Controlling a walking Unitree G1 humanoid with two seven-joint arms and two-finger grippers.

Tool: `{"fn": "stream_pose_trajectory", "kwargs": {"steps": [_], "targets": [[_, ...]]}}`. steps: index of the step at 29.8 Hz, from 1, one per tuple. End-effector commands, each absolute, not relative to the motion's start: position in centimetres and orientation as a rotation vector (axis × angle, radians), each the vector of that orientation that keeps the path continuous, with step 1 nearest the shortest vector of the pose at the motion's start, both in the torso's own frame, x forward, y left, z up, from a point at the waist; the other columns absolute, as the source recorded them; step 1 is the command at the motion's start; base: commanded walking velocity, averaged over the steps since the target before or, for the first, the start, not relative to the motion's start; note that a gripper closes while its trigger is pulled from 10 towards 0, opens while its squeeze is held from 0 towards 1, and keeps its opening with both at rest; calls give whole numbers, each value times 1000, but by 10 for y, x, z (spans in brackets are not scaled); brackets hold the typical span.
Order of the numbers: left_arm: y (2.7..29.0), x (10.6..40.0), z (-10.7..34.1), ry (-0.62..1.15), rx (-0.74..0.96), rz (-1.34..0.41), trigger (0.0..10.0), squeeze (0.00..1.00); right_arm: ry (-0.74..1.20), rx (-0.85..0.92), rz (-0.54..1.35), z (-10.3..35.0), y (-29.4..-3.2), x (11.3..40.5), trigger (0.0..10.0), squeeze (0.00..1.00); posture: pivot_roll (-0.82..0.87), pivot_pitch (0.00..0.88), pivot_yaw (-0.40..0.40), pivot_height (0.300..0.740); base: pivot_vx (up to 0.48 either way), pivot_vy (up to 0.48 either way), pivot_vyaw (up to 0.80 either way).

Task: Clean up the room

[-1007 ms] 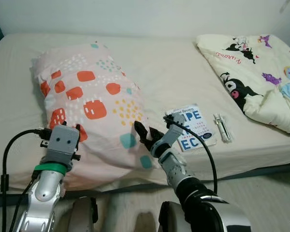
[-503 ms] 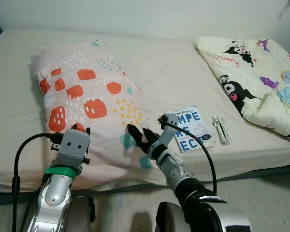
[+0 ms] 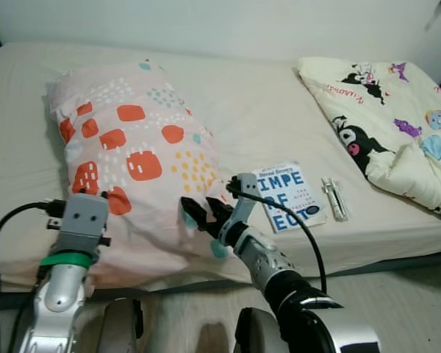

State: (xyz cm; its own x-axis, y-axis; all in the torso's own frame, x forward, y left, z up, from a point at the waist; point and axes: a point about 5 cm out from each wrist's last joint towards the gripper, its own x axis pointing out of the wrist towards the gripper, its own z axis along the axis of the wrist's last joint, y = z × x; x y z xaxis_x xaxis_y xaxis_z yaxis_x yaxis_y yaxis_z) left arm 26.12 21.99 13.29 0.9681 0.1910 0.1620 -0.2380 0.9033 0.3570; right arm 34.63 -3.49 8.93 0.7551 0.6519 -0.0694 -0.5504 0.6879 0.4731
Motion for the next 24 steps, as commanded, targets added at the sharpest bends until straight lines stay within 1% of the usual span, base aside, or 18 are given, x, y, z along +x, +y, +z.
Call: {"fn": "stream_pose_trajectory", "kwargs": {"steps": [1, 4, 5, 6, 7, 9, 10, 17, 24], "targets": [[222, 258, 124, -82, 379, 225, 10000, 0, 321, 514, 744, 73, 3, 322, 10000, 0, 208, 51, -134, 587, 0, 0, 0], [223, 259, 124, -80, 380, 228, 10000, 0, 330, 511, 743, 71, 2, 322, 10000, 0, 205, 47, -131, 587, 0, 0, 0], [223, 260, 124, -81, 380, 230, 10000, 0, 351, 502, 742, 68, 0, 320, 4235, 0, 201, 47, -138, 587, 0, 0, 0], [222, 261, 124, -82, 380, 230, 10000, 0, 357, 497, 741, 67, -1, 320, 4235, 0, 201, 47, -138, 587, 0, 0, 0], [221, 261, 124, -84, 380, 230, 10000, 0, 363, 491, 740, 66, -2, 320, 1725, 0, 199, 44, -142, 587, 0, 0, 0], [221, 261, 124, -85, 380, 230, 10000, 0, 367, 487, 740, 65, -2, 319, 1725, 0, 199, 44, -142, 587, 0, 0, 0], [220, 261, 124, -84, 378, 232, 10000, 0, 368, 481, 743, 65, -2, 319, 0, 0, 192, 44, -142, 587, 0, 0, 0], [220, 260, 120, -72, 369, 229, 10000, 0, 363, 459, 746, 66, -2, 320, 0, 0, 181, 39, -128, 587, 0, 0, 0], [218, 264, 123, -80, 367, 219, 10000, 0, 366, 450, 734, 65, -3, 320, 0, 0, 181, 27, -125, 587, 0, 0, 0]]}}
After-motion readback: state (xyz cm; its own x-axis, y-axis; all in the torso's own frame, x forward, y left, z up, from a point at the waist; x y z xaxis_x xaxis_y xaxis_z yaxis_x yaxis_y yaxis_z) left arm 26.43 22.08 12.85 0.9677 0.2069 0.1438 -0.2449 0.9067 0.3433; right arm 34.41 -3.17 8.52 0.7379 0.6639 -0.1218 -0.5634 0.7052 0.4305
